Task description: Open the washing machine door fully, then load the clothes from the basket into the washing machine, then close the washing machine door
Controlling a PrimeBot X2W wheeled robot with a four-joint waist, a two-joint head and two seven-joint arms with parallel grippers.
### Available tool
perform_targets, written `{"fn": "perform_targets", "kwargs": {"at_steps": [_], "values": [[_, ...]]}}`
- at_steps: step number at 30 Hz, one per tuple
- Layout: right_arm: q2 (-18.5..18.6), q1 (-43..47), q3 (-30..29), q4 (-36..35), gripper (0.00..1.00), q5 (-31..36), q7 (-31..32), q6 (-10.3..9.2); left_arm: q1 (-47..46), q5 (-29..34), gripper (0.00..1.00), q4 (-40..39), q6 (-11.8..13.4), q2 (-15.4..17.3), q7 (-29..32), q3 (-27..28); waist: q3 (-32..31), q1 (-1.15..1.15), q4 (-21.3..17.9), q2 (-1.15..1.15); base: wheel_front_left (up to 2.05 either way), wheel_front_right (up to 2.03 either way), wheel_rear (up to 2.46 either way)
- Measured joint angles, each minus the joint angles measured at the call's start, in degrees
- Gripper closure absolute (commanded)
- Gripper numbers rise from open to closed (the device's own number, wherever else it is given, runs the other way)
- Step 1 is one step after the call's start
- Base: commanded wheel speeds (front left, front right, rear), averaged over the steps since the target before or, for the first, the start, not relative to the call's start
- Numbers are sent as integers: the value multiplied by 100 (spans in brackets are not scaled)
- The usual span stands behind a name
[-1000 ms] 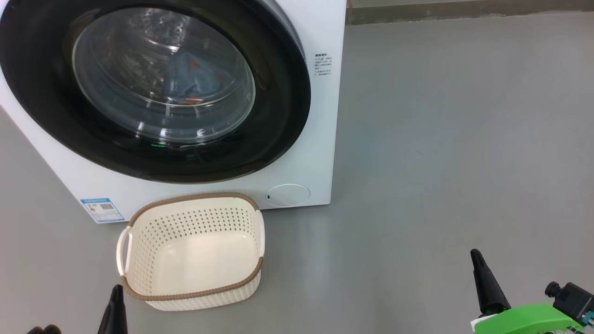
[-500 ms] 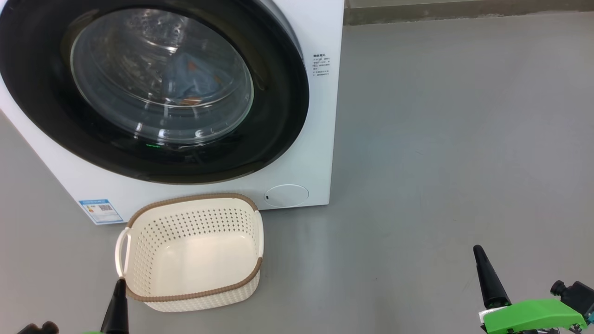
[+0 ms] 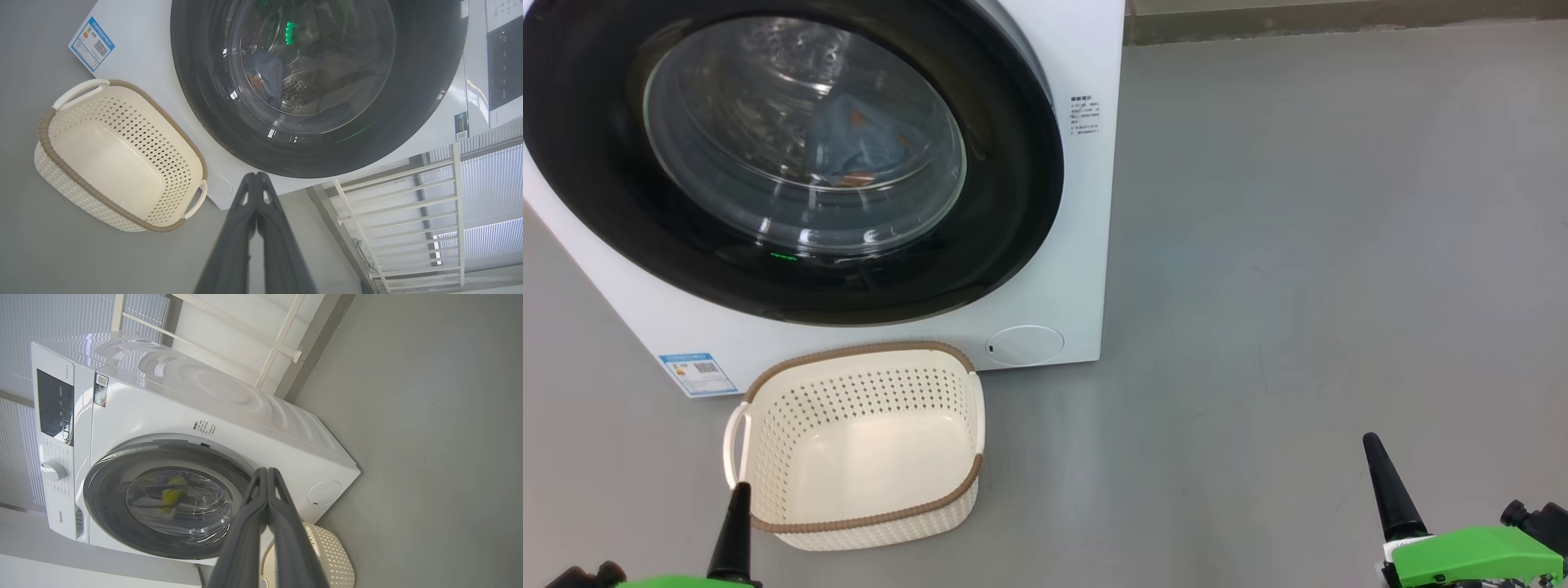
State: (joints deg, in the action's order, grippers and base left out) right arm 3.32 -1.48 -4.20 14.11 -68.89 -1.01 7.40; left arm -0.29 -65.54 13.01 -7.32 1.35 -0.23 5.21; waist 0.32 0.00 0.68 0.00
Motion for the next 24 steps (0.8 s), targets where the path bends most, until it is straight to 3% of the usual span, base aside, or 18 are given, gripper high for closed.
{"fn": "perform_targets", "kwargs": {"at_steps": [24], "values": [[-2,-118,-164,67,100,-1373,397,0,-164,-1530,100,123,0,7,385,-21,-8,0,-41,0,0,0,0]]}}
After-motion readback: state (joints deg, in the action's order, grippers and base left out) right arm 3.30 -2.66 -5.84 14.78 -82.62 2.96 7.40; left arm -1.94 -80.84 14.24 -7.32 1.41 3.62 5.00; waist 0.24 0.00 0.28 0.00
